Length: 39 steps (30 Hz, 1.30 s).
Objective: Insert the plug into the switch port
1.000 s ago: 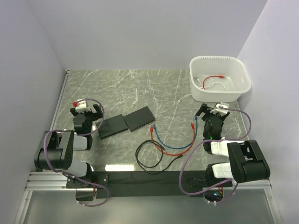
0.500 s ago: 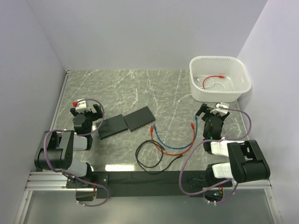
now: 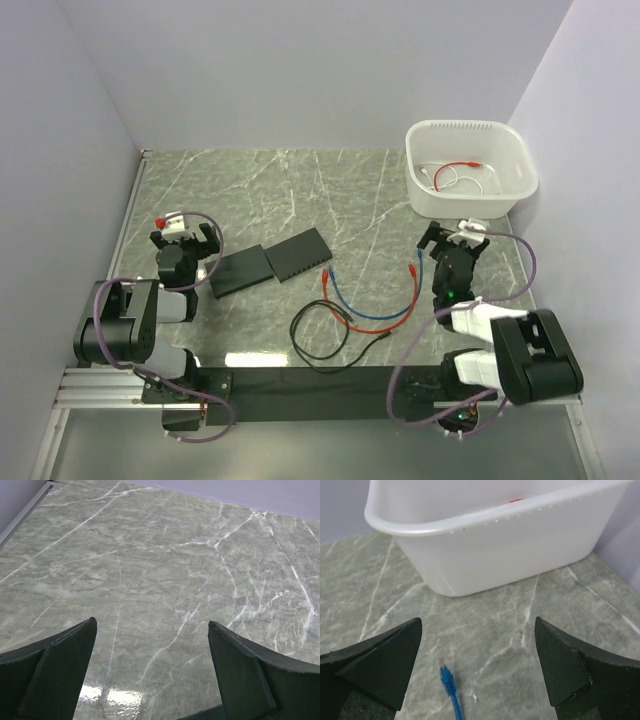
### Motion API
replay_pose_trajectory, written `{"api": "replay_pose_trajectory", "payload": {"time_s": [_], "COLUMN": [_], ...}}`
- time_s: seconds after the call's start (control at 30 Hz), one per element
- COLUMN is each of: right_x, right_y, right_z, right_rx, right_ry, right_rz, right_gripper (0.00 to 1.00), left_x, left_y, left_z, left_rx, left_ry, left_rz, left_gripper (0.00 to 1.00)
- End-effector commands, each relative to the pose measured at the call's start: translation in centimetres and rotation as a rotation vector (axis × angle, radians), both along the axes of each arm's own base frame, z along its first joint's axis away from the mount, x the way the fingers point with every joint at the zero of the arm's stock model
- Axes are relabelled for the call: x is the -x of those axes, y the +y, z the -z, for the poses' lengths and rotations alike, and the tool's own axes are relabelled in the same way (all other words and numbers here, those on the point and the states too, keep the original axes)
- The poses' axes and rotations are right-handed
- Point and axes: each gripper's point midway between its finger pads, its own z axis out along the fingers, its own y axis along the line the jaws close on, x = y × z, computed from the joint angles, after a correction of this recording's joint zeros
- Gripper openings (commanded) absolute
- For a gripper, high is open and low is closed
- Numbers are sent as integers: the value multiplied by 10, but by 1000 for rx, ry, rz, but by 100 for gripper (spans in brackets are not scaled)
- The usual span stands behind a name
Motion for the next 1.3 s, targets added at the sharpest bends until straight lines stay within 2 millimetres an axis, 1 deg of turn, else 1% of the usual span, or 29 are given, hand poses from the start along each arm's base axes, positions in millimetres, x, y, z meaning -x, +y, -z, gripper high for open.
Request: {"api": "replay_pose_trajectory", "payload": {"time_s": [0.0,0.03,0.07,0.1,0.17,0.2,0.23,0.3,0.37,0.4,0.43,0.47,0.5,0.53,0.6,0.73,0.77,0.83,0.87,0.9,0.97,1.0,1.03,1.07,1.1,1.13,1.17,1.2,1.27], "right_x": [-12,-8,-8,-8,13,22,38,52,67,71,81,87,92,100,115,146,158,166,169,176,173,174,172,167,168,167,162,155,142], "right_y": [8,20,30,46,79,84,87,95,97,97,96,94,100,106,119,140,150,160,163,172,185,192,197,203,208,210,215,216,222], "right_z": [-67,-69,-82,-108,-132,-135,-129,-127,-110,-112,-84,-73,-72,-56,-43,-22,-14,-5,0,7,13,11,15,5,3,6,-2,2,-7], "right_rx": [15,-16,-48,-104,-287,-363,-485,-548,-623,-663,-667,-681,-711,-720,-765,-813,-804,-818,-810,-793,-770,-749,-720,-702,-663,-625,-607,-555,-522], "right_ry": [-50,-1,-8,-47,-78,-72,-46,-24,77,99,237,306,356,443,534,630,670,705,726,758,785,798,819,798,800,812,791,788,755], "right_rz": [49,-16,-65,-145,-317,-340,-331,-377,-342,-321,-269,-231,-238,-235,-241,-259,-281,-283,-282,-309,-345,-371,-365,-380,-405,-397,-408,-406,-420], "right_gripper": [100,100,100,100,100,100,100,100,100,100,98,97,95,93,90,86,86,85,84,84,83,83,83,83,84,84,84,84,85], "left_x": [-9,-9,-9,-9,-9,-9,-9,-9,-9,-8,-9,-9,-9,-9,-9,-9,-9,-9,-8,-10,-13,-17,-18,-16,-14,-13,-13,-9,-8], "left_y": [-3,-3,-3,-3,-2,-3,-2,-3,-3,-3,-3,-2,-3,-3,-3,-3,-3,-3,7,8,18,22,21,22,13,6,-4,-23,-35], "left_z": [-24,-23,-24,-24,-25,-24,-23,-23,-23,-22,-24,-23,-23,-24,-25,-23,-23,-24,-25,-26,-26,-35,-39,-56,-58,-65,-77,-91,-103], "left_rx": [-16,-18,-16,-18,-18,-18,-18,-18,-18,-18,-18,-18,-18,-18,-18,-18,-18,-18,-17,-3,26,19,20,37,74,112,152,184,204], "left_ry": [-74,-72,-74,-72,-75,-72,-72,-71,-71,-69,-75,-72,-72,-72,-75,-71,-71,-74,-77,-63,-6,14,17,-22,-10,-19,-39,-58,-71], "left_rz": [18,18,18,18,16,18,16,18,18,18,18,16,18,18,18,18,18,18,-37,-55,-126,-148,-152,-159,-120,-90,-45,61,127], "left_gripper": [99,99,99,99,99,99,100,99,100,99,99,100,100,99,100,99,99,99,99,99,99,99,99,99,99,99,99,99,100]}}
